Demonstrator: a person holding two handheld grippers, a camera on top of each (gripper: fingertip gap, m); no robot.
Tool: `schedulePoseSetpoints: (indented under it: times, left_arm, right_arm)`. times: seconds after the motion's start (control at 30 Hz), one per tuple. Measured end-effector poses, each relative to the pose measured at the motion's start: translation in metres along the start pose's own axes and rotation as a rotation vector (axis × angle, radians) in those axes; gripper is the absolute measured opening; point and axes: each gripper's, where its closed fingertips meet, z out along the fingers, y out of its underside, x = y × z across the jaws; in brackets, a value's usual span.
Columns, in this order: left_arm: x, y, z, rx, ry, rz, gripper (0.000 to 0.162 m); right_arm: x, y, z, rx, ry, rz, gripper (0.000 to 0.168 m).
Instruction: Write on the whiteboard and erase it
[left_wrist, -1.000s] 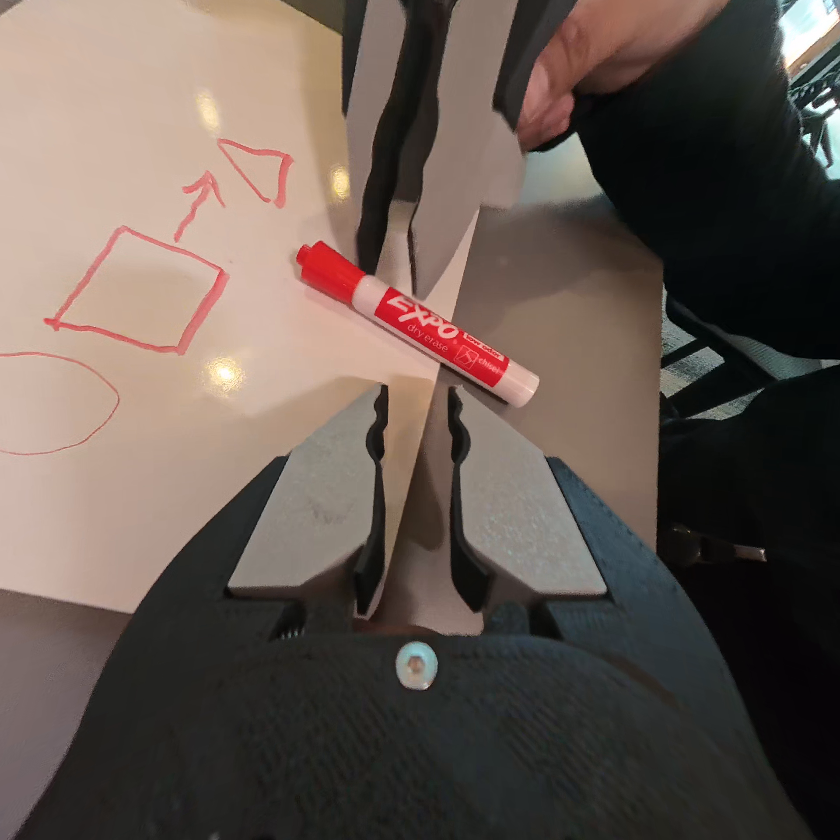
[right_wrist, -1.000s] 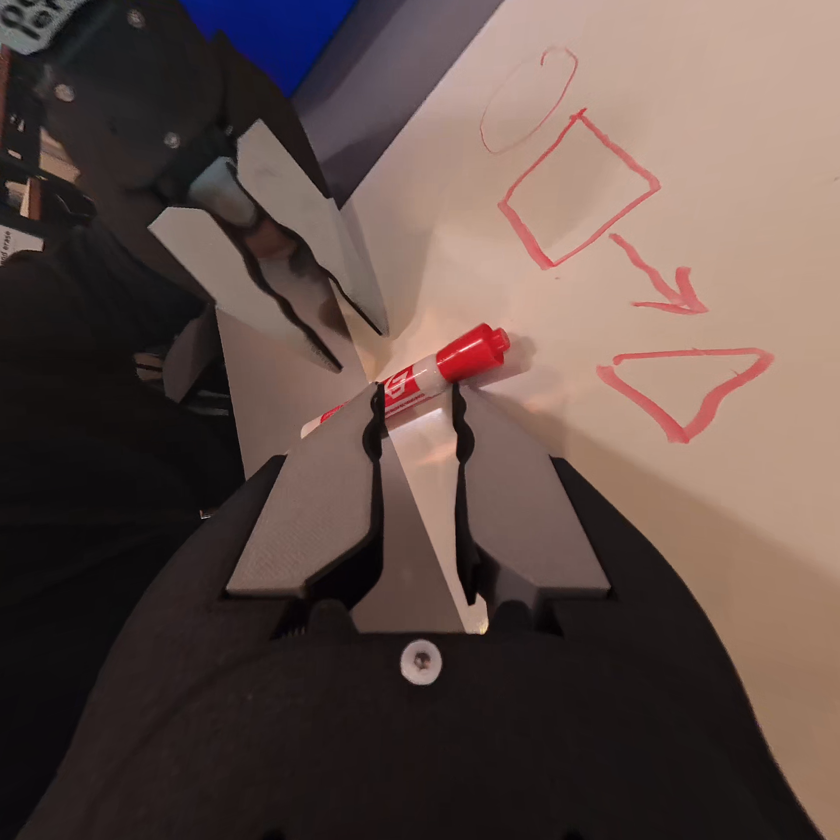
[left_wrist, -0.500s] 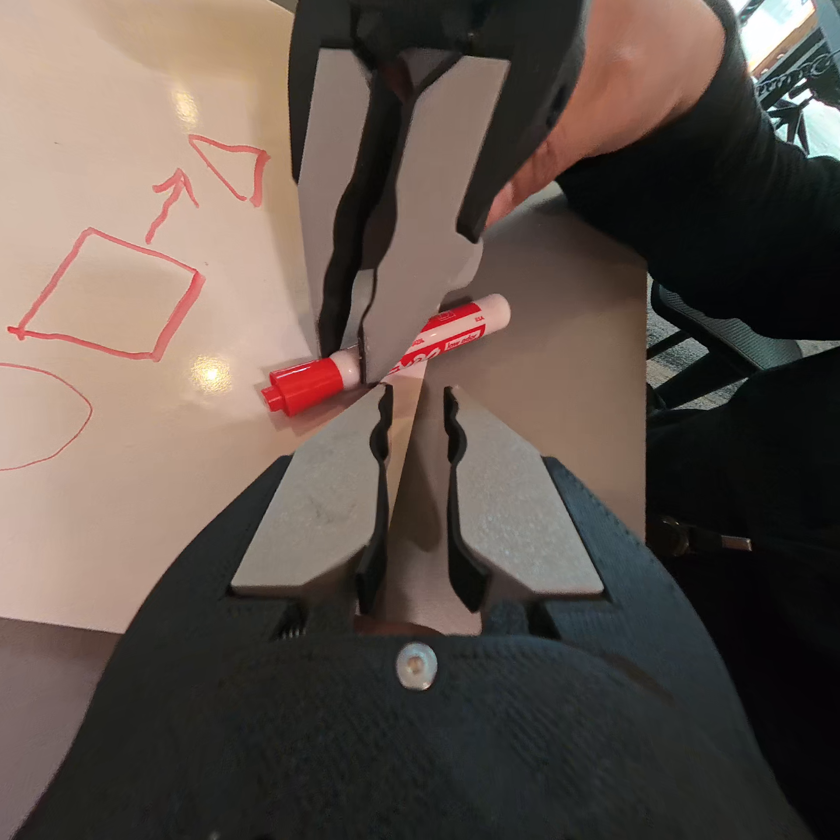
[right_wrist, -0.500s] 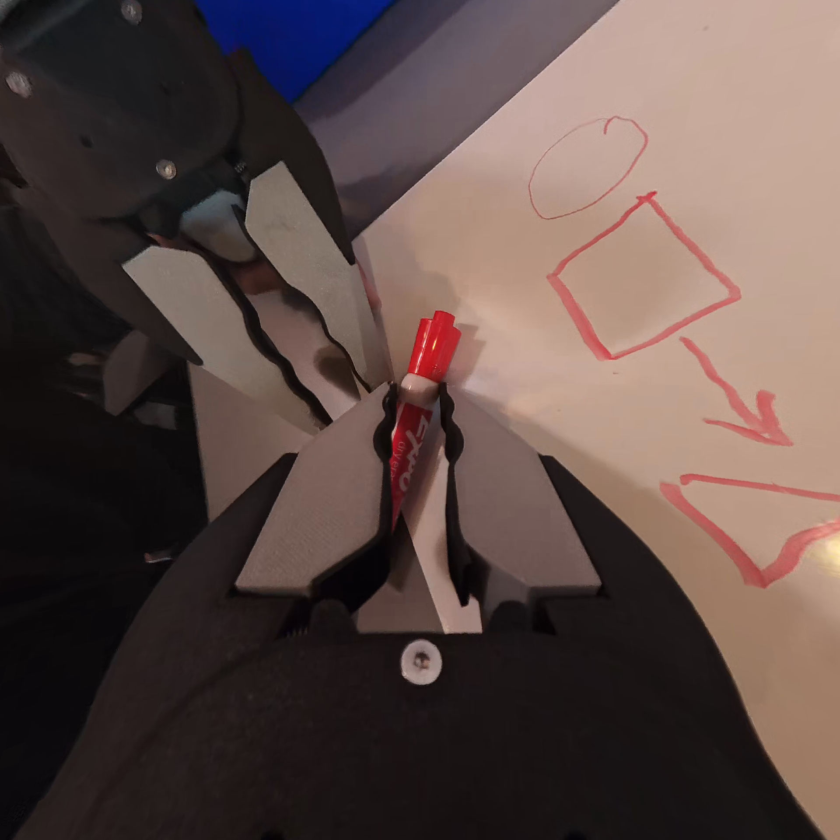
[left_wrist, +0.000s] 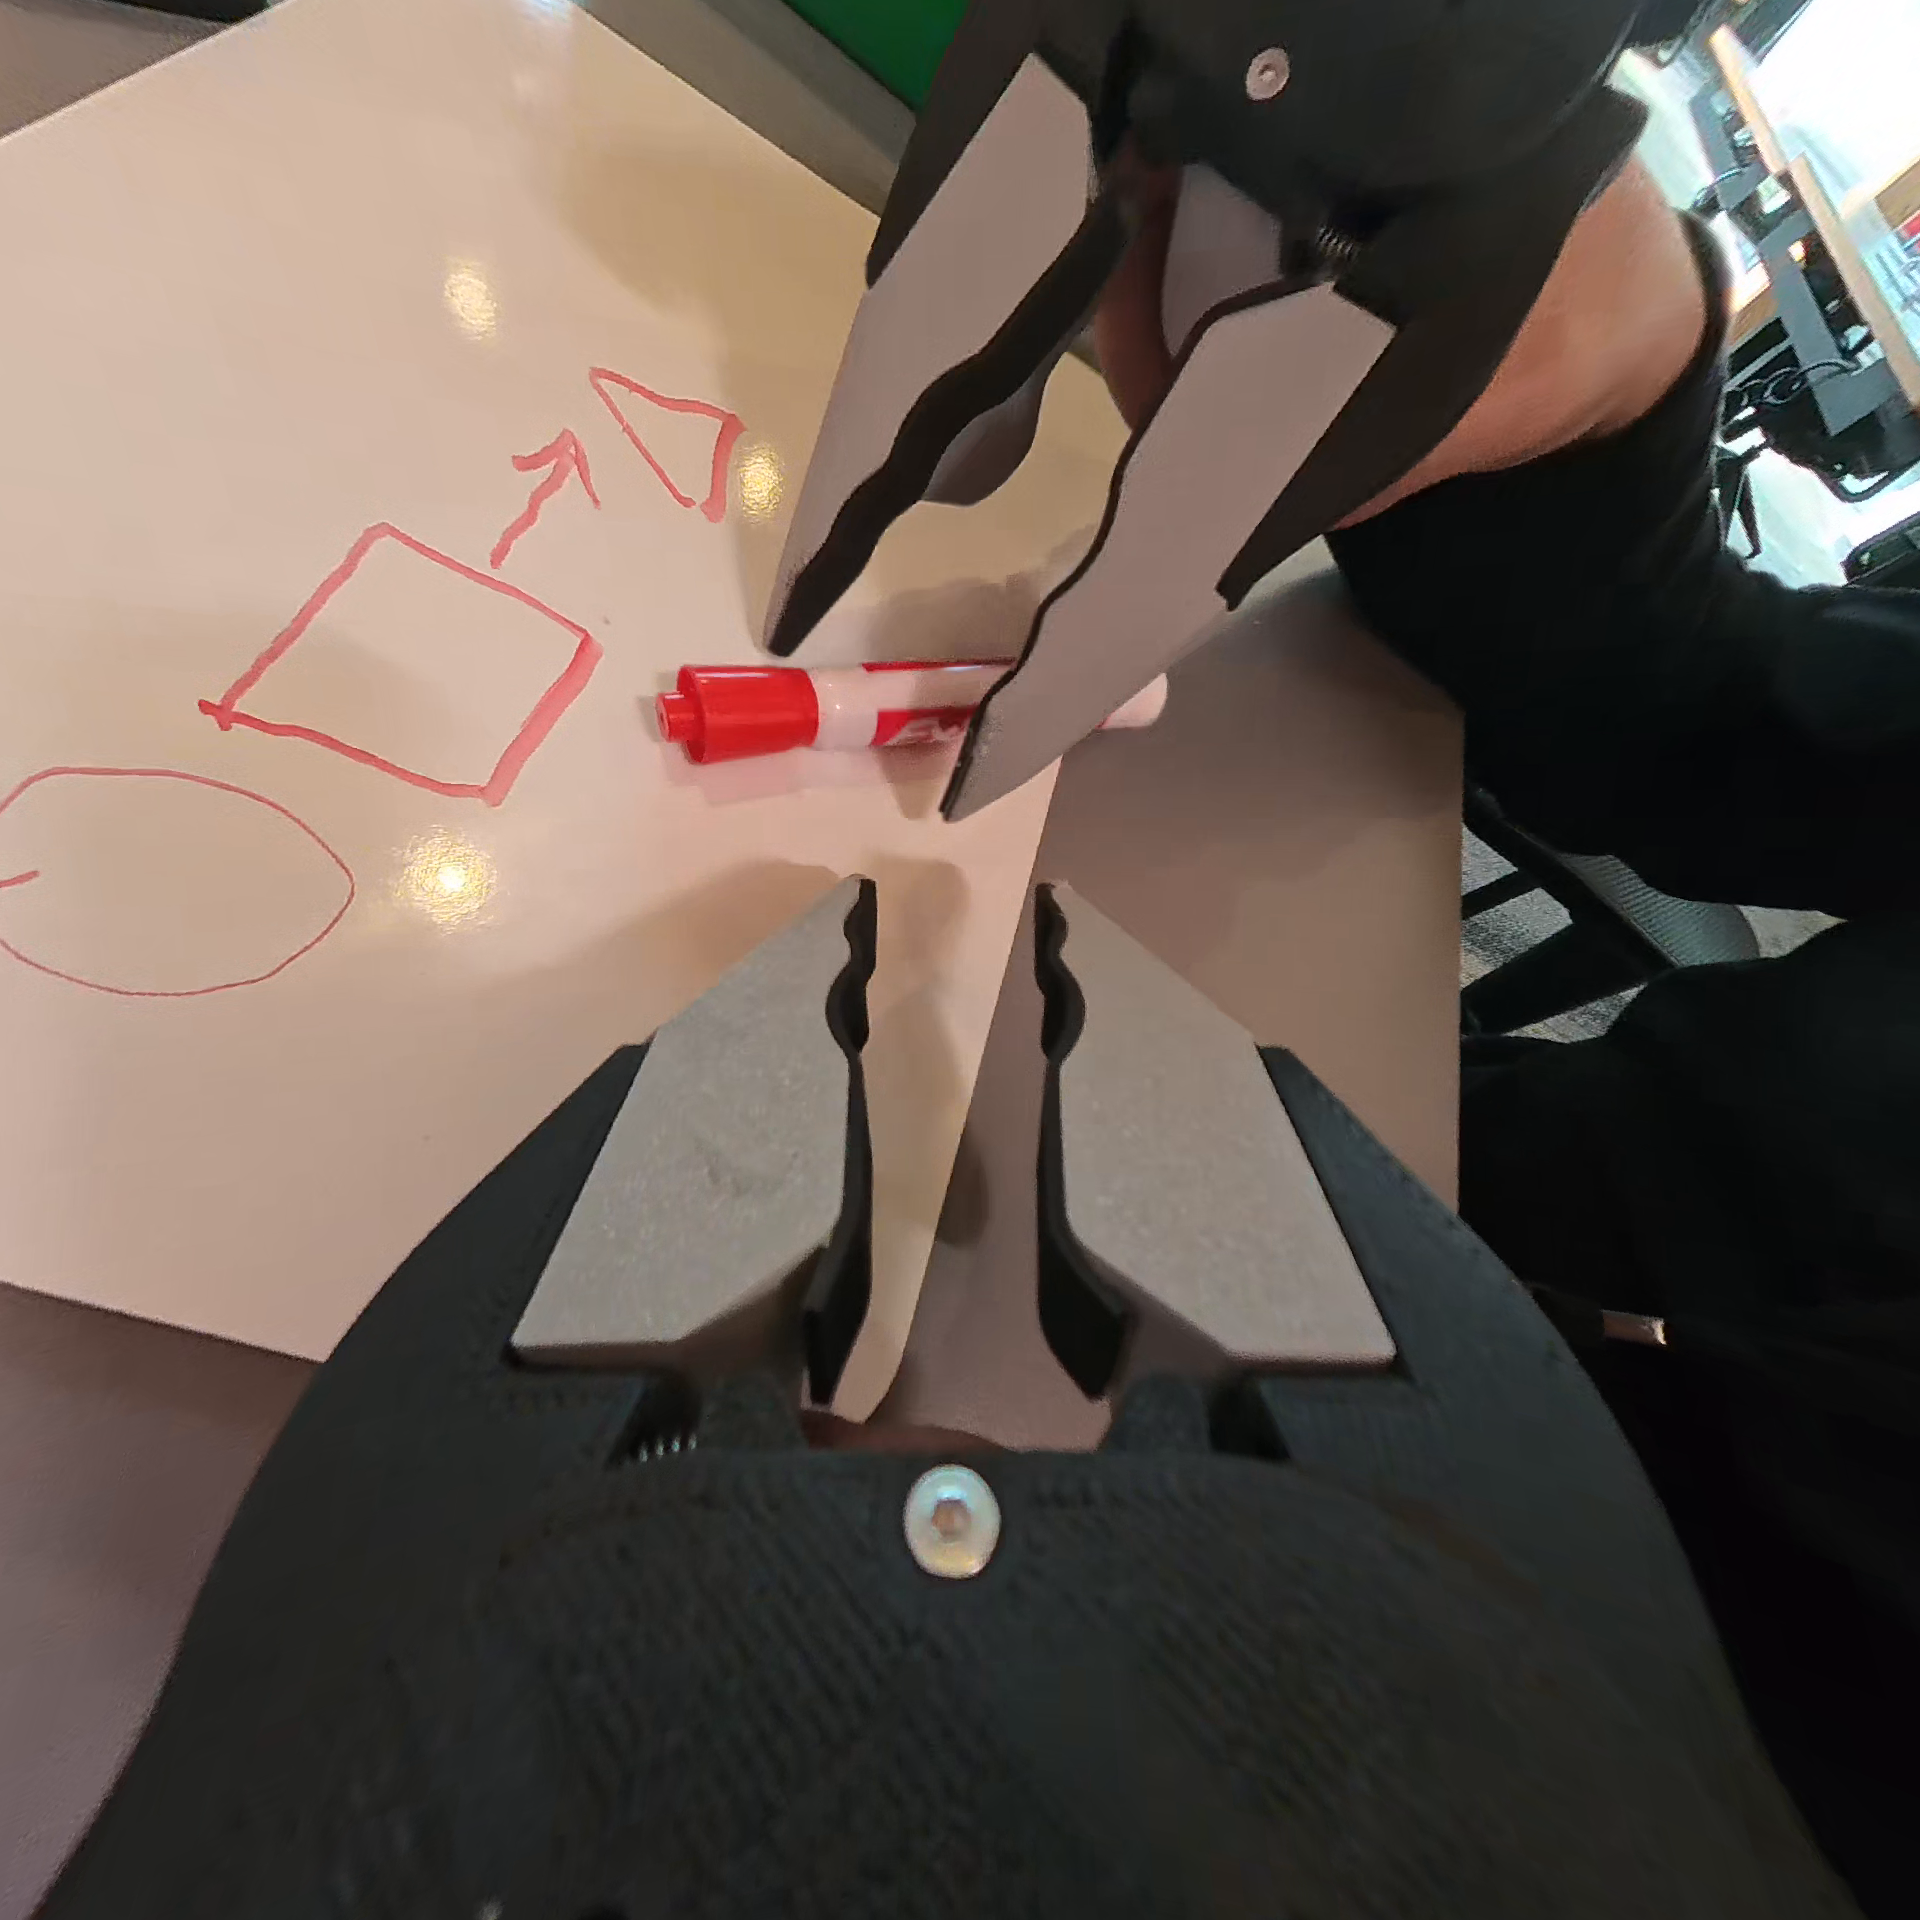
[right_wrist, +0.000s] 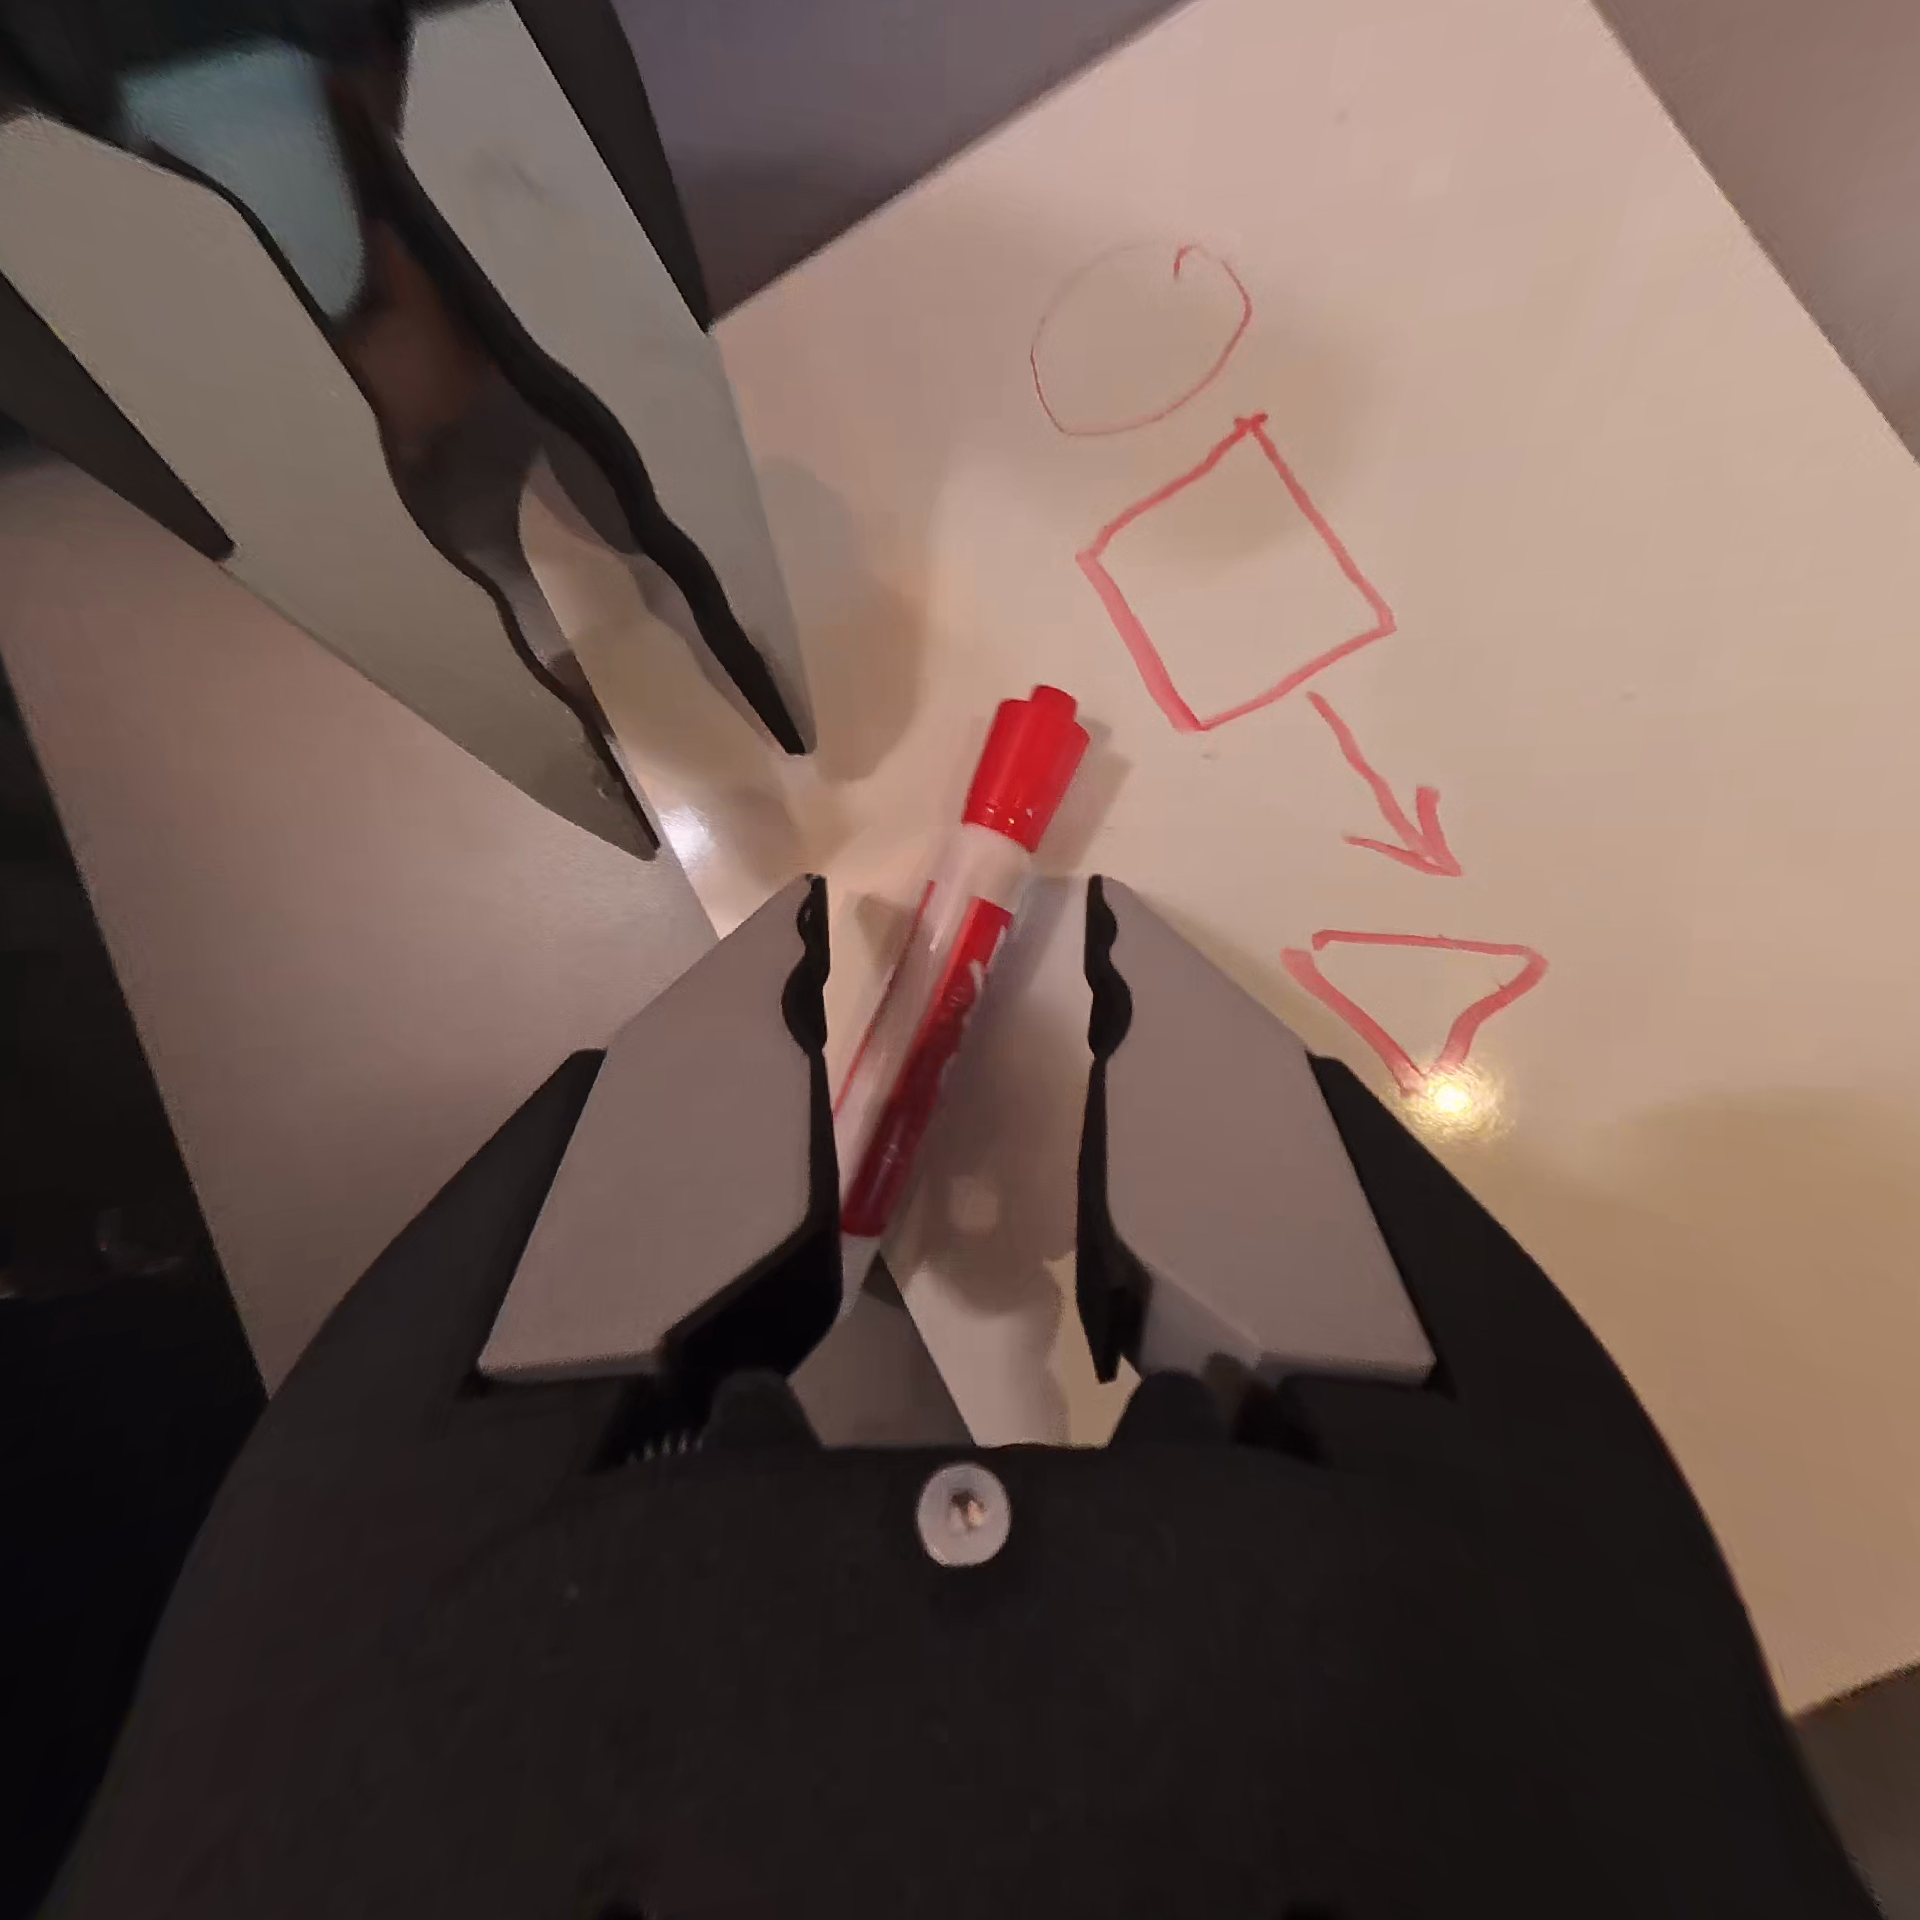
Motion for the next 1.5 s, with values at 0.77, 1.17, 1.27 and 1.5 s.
schedulePoseSetpoints:
  times: [0.77,1.17,1.27,1.5]
  left_arm:
    - [0.003,0.0,0.001,-0.003,-0.001,0.034,0.029]
    - [-0.005,-0.006,-0.002,0.036,-0.048,0.037,0.029]
    - [-0.012,-0.009,-0.005,0.053,-0.08,0.029,0.029]
    - [-0.008,-0.011,-0.003,0.054,-0.101,0.113,0.034]
  right_arm:
    - [0.026,-0.047,-0.046,0.347,0.137,-0.025,0.014]
    - [0.011,-0.053,-0.049,0.391,0.054,-0.057,0.014]
    - [-0.01,-0.056,-0.048,0.407,-0.06,-0.092,0.014]
    - [-0.039,-0.061,-0.038,0.424,-0.204,-0.124,0.014]
